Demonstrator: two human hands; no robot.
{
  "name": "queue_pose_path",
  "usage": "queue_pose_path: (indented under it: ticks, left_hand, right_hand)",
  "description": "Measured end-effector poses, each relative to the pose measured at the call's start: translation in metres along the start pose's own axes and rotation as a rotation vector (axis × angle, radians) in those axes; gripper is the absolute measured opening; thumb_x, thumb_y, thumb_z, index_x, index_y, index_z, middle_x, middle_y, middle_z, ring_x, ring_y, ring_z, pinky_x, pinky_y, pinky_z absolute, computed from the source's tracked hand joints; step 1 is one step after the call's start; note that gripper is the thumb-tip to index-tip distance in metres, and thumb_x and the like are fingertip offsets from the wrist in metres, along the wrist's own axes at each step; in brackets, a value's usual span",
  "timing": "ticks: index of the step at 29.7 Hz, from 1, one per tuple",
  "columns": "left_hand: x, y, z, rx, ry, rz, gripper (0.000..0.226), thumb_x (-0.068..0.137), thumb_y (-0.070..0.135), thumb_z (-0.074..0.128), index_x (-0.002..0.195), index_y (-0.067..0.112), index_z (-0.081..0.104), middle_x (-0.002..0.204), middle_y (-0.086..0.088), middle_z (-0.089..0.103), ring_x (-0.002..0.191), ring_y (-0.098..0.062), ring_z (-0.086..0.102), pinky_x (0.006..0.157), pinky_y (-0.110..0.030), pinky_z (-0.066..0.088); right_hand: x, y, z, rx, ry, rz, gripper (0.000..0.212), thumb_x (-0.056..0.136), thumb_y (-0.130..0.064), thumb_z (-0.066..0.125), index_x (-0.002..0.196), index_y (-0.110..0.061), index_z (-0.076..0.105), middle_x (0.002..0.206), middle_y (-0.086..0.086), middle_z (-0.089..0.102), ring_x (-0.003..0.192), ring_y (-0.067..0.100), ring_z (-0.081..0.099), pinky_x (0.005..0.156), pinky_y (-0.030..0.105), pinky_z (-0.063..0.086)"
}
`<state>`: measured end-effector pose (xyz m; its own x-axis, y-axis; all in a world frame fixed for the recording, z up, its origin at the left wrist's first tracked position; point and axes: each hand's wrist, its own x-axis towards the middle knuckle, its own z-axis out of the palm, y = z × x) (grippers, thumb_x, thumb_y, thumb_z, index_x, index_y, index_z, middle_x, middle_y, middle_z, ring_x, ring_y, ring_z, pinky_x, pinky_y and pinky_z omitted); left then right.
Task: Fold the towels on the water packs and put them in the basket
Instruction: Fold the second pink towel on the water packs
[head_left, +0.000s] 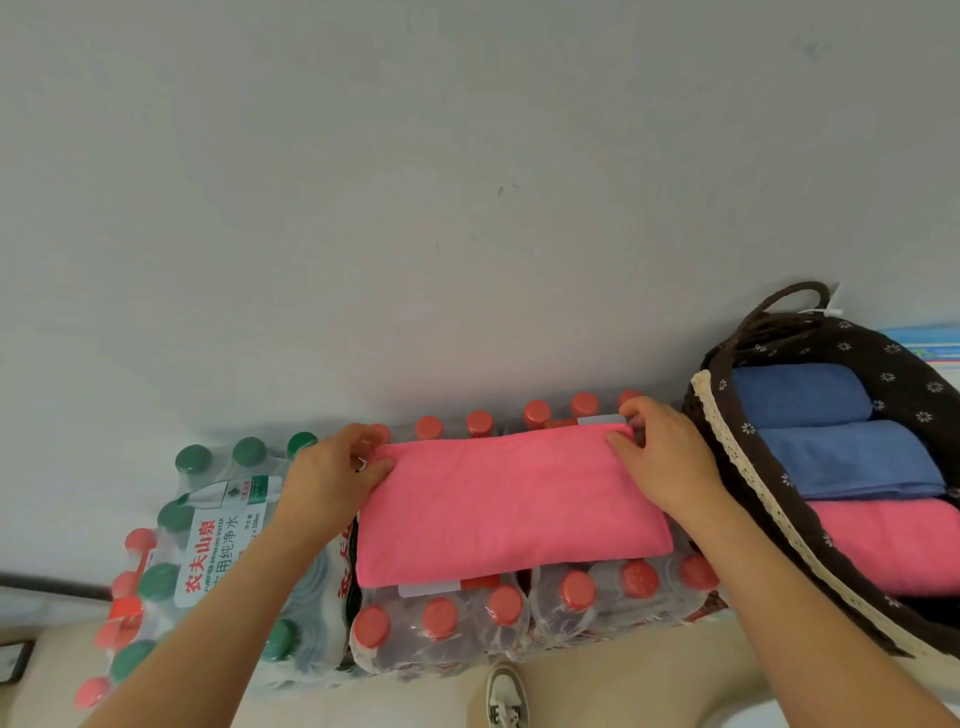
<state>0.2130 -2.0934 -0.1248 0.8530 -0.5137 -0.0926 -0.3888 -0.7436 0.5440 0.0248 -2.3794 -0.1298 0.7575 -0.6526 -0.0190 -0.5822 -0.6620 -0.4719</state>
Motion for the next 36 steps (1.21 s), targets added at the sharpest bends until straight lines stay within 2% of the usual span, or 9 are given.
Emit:
queue_pose_path:
  ticks: [3,5,11,18,22,28,30,33,36]
  left_hand:
    - [0.004,0.0,-0.001,-0.126,-0.038,-0.081,0.029,0.076,0.026,0.078,0.102,0.03,0.065,0.082,0.013,0.063,0.073,0.001,0.057,0.06,-0.013,0.037]
    - [0.007,-0.003,-0.001,-0.158,-0.082,-0.099,0.032,0.076,0.025,0.078,0.104,0.028,0.065,0.079,0.011,0.06,0.072,-0.001,0.055,0.06,-0.015,0.038]
    - [0.015,0.003,-0.005,0.091,-0.185,0.077,0.03,0.082,0.026,0.068,0.111,0.03,0.061,0.086,0.012,0.055,0.08,-0.008,0.054,0.066,-0.023,0.036]
    - [0.037,0.013,-0.005,0.43,-0.331,0.222,0.028,0.082,0.03,0.056,0.11,0.029,0.057,0.098,0.002,0.046,0.096,-0.018,0.043,0.089,-0.033,0.042]
    - [0.039,0.022,-0.006,0.499,-0.323,0.31,0.02,0.081,0.021,0.057,0.101,0.023,0.059,0.104,0.002,0.057,0.098,-0.019,0.051,0.082,-0.029,0.043]
    - [0.038,0.029,-0.011,0.395,-0.385,0.167,0.034,0.077,0.022,0.059,0.109,0.031,0.061,0.101,0.006,0.065,0.088,-0.013,0.055,0.076,-0.028,0.046]
    - [0.034,0.033,-0.019,0.353,-0.322,0.172,0.026,0.077,0.023,0.061,0.102,0.028,0.068,0.096,0.006,0.067,0.084,-0.012,0.056,0.072,-0.025,0.043]
    - [0.017,0.035,-0.046,0.204,-0.008,0.224,0.013,0.081,0.018,0.066,0.092,0.023,0.07,0.084,0.008,0.064,0.08,-0.016,0.058,0.068,-0.027,0.041]
    - [-0.016,0.033,-0.071,0.197,0.324,0.438,0.01,0.077,0.012,0.076,0.083,0.015,0.069,0.077,0.008,0.061,0.071,-0.016,0.052,0.061,-0.023,0.037]
  right_hand:
    - [0.009,0.0,-0.006,0.039,-0.13,0.057,0.029,0.085,-0.02,0.067,0.113,-0.013,0.063,0.101,0.006,0.061,0.092,0.022,0.057,0.078,0.03,0.044]
    - [0.014,-0.003,-0.011,0.001,-0.183,0.058,0.021,0.084,-0.018,0.067,0.102,-0.009,0.069,0.094,0.004,0.065,0.086,0.022,0.059,0.074,0.029,0.044]
    - [0.023,-0.011,-0.021,-0.052,-0.246,0.031,0.003,0.082,-0.016,0.065,0.079,-0.017,0.065,0.089,0.001,0.066,0.082,0.02,0.06,0.066,0.028,0.042]
    - [0.029,-0.023,-0.031,-0.085,-0.33,0.02,0.026,0.08,-0.002,0.053,0.093,-0.017,0.07,0.094,0.001,0.068,0.084,0.02,0.061,0.071,0.028,0.047]
    - [0.032,-0.03,-0.039,-0.079,-0.386,0.044,0.038,0.074,0.004,0.049,0.091,-0.017,0.075,0.082,0.001,0.071,0.078,0.022,0.066,0.074,0.036,0.056]
    - [0.036,-0.035,-0.043,0.435,-0.401,0.329,0.014,0.083,0.007,0.058,0.091,0.006,0.069,0.087,0.018,0.063,0.07,0.018,0.061,0.059,0.03,0.06]
    - [0.037,-0.038,-0.049,0.531,-0.374,0.353,0.015,0.083,0.007,0.061,0.094,0.002,0.069,0.097,0.021,0.064,0.075,0.017,0.062,0.059,0.026,0.059]
    - [0.035,-0.046,-0.074,0.571,-0.187,0.24,0.021,0.081,0.007,0.062,0.088,-0.011,0.07,0.096,0.015,0.069,0.079,0.015,0.064,0.073,0.028,0.059]
    - [0.012,-0.048,-0.101,0.543,0.027,0.029,0.027,0.079,0.004,0.064,0.089,-0.019,0.072,0.084,-0.005,0.069,0.076,-0.003,0.062,0.069,0.01,0.049]
